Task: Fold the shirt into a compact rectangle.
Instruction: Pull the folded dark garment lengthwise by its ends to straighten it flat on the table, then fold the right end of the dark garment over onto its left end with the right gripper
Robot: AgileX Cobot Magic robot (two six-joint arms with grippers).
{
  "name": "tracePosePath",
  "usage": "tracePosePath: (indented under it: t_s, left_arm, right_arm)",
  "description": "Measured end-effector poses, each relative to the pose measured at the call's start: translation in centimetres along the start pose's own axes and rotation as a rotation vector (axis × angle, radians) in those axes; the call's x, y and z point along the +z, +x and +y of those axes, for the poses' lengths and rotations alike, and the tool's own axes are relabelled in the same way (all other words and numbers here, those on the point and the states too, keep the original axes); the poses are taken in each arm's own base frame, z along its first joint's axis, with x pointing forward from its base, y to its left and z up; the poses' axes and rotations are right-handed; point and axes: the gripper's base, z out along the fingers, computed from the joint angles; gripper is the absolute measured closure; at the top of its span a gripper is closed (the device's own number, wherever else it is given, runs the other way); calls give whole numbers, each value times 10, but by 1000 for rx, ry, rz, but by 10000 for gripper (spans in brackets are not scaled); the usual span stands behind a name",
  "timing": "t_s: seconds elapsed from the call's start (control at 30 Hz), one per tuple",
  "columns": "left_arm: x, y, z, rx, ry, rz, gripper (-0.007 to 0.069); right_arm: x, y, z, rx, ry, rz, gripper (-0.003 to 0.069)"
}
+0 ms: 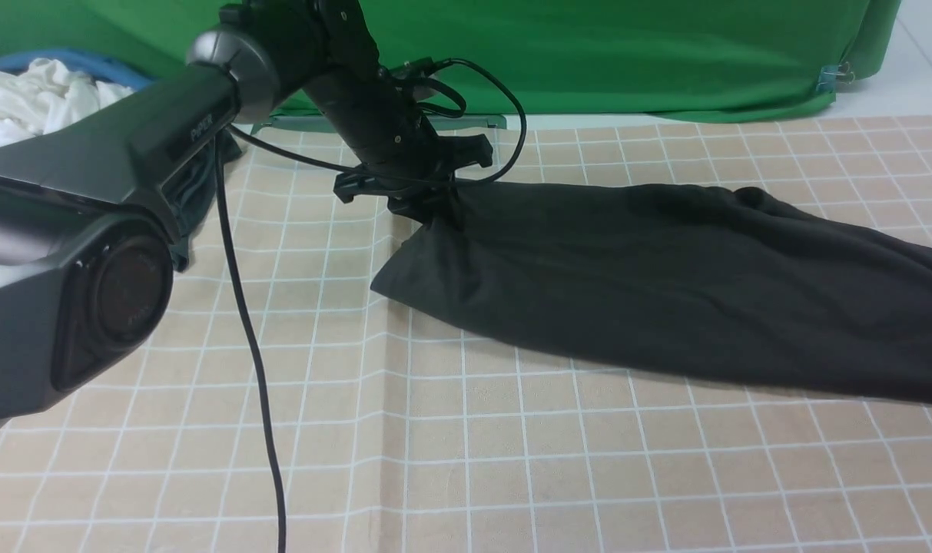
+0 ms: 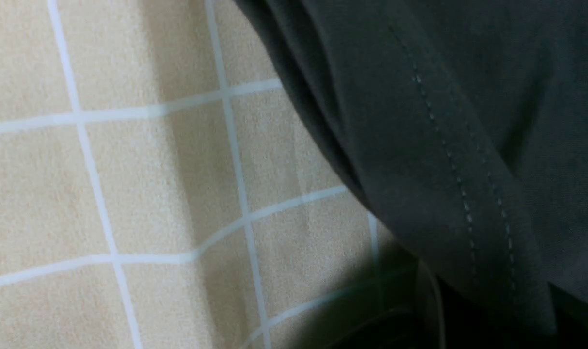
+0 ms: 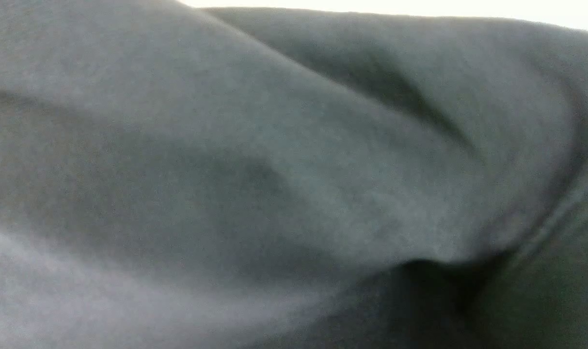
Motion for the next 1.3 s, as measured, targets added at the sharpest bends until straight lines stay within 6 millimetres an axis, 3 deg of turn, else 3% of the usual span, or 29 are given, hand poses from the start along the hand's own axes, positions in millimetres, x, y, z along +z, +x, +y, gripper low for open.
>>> tracePosePath:
  t_s: [0.07, 0.13, 0.37, 0.6, 0.7, 0.93, 1.13, 1.17, 1.3]
  left_arm:
    - [-1, 0, 1, -4, 1, -2, 590]
    - [-2, 0, 4, -14, 9, 5, 590]
    - [-36, -5, 29, -87, 70, -3, 590]
    - [-83, 0, 23, -85, 74, -75, 590]
    - [-100, 19, 20, -80, 34, -55, 590]
    - [-129, 104, 45, -162, -74, 80, 590]
    - [-147, 148, 80, -276, -133, 96, 590]
    - [-148, 159, 92, -323, -141, 100, 590]
    - [-132, 183, 108, -391, -152, 164, 590]
  right_arm:
    - [0, -1, 1, 10, -3, 1, 593]
    - [-3, -5, 4, 8, -11, 6, 619]
    - [-43, -23, 44, -58, -47, -48, 627]
    - [-79, -5, 100, -194, -78, -73, 627]
    - [-93, 5, 112, -228, -83, -63, 627]
    - [-116, 51, 135, -299, -97, -31, 627]
    - [-102, 84, 127, -300, -89, 33, 627]
    - [-89, 95, 123, -298, -81, 79, 627]
    - [-62, 114, 117, -290, -69, 136, 627]
